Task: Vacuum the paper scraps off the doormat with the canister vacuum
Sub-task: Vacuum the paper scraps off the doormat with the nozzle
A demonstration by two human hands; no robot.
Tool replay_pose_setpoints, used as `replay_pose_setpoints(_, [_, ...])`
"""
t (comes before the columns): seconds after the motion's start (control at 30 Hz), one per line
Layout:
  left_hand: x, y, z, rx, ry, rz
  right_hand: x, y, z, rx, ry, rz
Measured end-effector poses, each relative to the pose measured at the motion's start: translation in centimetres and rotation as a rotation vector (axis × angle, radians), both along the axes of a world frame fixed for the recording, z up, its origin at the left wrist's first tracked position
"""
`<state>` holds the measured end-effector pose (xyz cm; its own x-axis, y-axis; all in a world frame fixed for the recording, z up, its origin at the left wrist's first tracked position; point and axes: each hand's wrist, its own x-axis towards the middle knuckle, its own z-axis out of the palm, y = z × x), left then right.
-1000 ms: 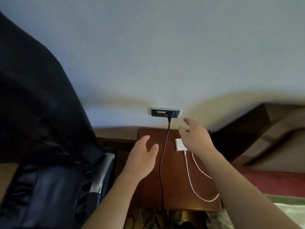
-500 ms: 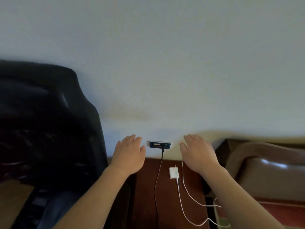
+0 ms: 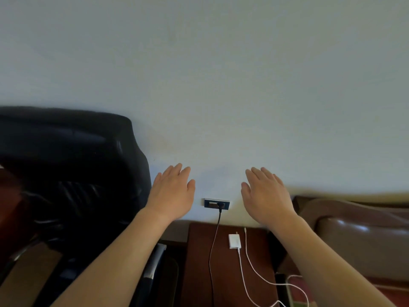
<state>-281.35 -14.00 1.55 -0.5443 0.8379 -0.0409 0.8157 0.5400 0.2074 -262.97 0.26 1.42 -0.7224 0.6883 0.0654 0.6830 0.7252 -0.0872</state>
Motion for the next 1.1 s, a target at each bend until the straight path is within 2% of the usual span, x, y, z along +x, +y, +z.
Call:
replay_pose_setpoints(0.33, [1.5,-2.7,1.8,0.034,0.015,0.071,1.5,-0.8,3.1,0.026,0.061,0.052])
replay_pose_setpoints(0.6, [6.7,-4.1,3.4,0.056,0.073,0.173,5.7,-1.0,4.2,0.004,0.061,0.152])
replay_pose_setpoints(0.83, [11.7,-6.2,4.2,0.054,0.073,0.304,8.5,-1.3,5.1,0.022,0.069,0.31])
replay_pose_setpoints(1.1, [14.9,-13.4,5.2,0.053,0.054,0.523,7.2,-5.6,6.2,-0.021,0.11,0.523])
